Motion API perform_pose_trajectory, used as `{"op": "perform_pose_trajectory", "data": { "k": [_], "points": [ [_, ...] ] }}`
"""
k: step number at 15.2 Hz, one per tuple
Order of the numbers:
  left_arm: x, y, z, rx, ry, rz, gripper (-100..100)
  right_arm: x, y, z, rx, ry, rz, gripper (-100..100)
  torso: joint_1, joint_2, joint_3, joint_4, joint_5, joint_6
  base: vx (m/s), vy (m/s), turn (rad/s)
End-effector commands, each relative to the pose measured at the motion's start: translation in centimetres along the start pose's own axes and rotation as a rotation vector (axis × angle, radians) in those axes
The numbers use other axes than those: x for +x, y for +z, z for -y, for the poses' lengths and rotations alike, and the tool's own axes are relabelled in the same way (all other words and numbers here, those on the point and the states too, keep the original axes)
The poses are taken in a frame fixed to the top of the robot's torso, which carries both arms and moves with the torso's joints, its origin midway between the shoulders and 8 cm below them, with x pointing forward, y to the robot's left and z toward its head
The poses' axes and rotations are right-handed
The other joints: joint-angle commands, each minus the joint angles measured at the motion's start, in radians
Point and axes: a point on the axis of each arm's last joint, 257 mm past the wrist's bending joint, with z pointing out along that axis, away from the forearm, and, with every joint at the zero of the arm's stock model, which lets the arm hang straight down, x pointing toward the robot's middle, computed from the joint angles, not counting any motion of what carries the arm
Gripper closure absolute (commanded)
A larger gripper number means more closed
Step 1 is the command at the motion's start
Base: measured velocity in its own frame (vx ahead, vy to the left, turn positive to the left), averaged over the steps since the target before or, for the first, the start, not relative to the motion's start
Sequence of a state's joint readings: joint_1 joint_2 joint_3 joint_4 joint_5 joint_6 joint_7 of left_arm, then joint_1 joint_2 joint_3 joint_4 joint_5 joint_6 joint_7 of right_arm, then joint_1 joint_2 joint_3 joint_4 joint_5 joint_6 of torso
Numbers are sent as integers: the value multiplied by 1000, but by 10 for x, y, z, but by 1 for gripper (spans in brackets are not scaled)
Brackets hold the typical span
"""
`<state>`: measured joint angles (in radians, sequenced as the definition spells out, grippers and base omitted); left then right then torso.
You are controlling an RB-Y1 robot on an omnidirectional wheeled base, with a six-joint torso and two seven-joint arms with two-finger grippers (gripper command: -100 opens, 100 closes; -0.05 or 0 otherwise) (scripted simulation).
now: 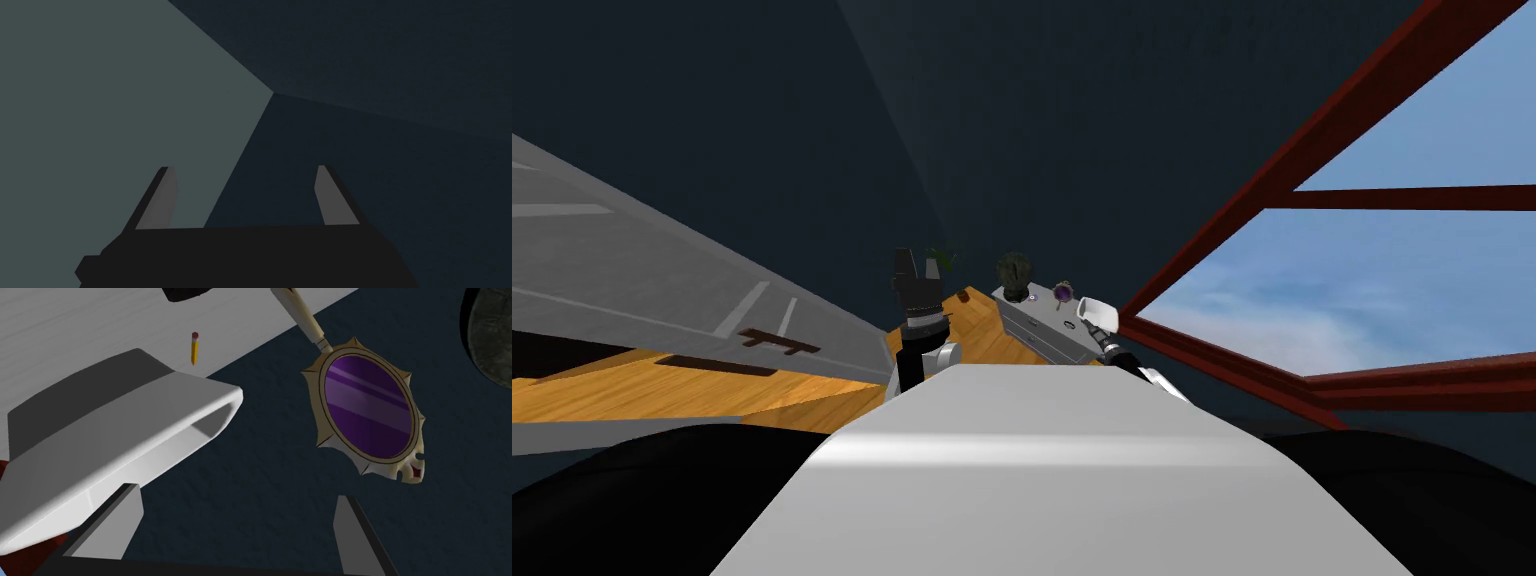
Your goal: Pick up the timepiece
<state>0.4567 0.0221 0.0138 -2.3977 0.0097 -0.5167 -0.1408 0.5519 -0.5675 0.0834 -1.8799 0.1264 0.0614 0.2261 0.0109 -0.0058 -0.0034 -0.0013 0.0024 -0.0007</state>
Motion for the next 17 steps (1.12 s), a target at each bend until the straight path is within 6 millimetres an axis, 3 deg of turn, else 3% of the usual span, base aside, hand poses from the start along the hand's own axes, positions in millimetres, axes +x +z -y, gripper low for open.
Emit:
{"op": "perform_pose_trajectory", "data": {
  "k": [1, 2, 5, 8, 9, 10, 11, 15, 17],
  "points": [
    [0, 0, 0, 0, 0, 0, 0, 13, -6, 38, 90, -60, -42, -100, 0, 0, 0, 0, 0, 0, 128, 155, 205],
    [0, 0, 0, 0, 0, 0, 0, 18, -9, 54, 127, -87, -60, -100, 1, -1, 0, 0, 0, 0, 135, 156, 192],
    [0, 0, 0, 0, 0, 0, 0, 22, -13, 69, 164, -112, -78, -100, 0, 0, 0, 0, 0, 0, 89, 97, 109],
    [0, 0, 0, 0, 0, 0, 0, 32, -25, 110, 264, -179, -127, -100, -4, 3, 1, 0, -1, 0, 75, 72, 167],
    [0, 0, 0, 0, 0, 0, 0, 32, -25, 110, 264, -179, -127, -100, -2, 2, 1, 0, -1, 0, 91, 91, 98],
    [0, 0, 0, 0, 0, 0, 0, 38, -34, 133, 321, -216, -156, -100, -2, 2, 1, 0, 0, 1, 85, 79, 135],
    [0, 0, 0, 0, 0, 0, 0, 38, -34, 133, 321, -216, -156, -100, -2, 2, 1, 0, 0, 1, 90, 72, 127],
    [0, 0, 0, 0, 0, 0, 0, 51, -55, 175, 424, -273, -214, -100, -2, 2, 1, 0, 0, 1, 89, 82, 124],
    [0, 0, 0, 0, 0, 0, 0, 53, -58, 180, 436, -278, -222, -100, -3, 3, 1, 0, 0, 1, 65, 54, 53]
  ]
}}
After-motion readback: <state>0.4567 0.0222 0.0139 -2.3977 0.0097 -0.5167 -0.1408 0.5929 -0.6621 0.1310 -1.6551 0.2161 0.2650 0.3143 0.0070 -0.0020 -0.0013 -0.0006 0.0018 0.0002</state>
